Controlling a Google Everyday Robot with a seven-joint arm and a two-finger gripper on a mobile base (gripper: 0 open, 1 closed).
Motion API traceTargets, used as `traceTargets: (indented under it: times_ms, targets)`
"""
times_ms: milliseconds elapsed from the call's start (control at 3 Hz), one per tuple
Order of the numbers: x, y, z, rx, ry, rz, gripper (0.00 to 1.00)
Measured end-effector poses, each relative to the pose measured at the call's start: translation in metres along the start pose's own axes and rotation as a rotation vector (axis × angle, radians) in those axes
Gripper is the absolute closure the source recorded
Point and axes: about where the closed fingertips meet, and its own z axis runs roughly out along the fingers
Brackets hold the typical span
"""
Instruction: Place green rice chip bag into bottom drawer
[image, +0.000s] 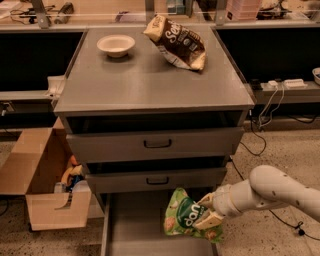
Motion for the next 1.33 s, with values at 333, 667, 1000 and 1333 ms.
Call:
traceTargets:
  times_ms: [333, 667, 1000, 1333]
  targets:
    - [0.044, -0.003, 0.055, 0.038, -0.033, 0.095, 1.0]
    - [0.083, -0.019, 0.102, 0.095, -0.074, 0.169, 1.0]
    - [0.109, -0.037, 0.143, 0.118, -0.105, 0.21, 1.0]
    - [0.13, -0.051, 0.175, 0.122, -0.121, 0.243, 1.0]
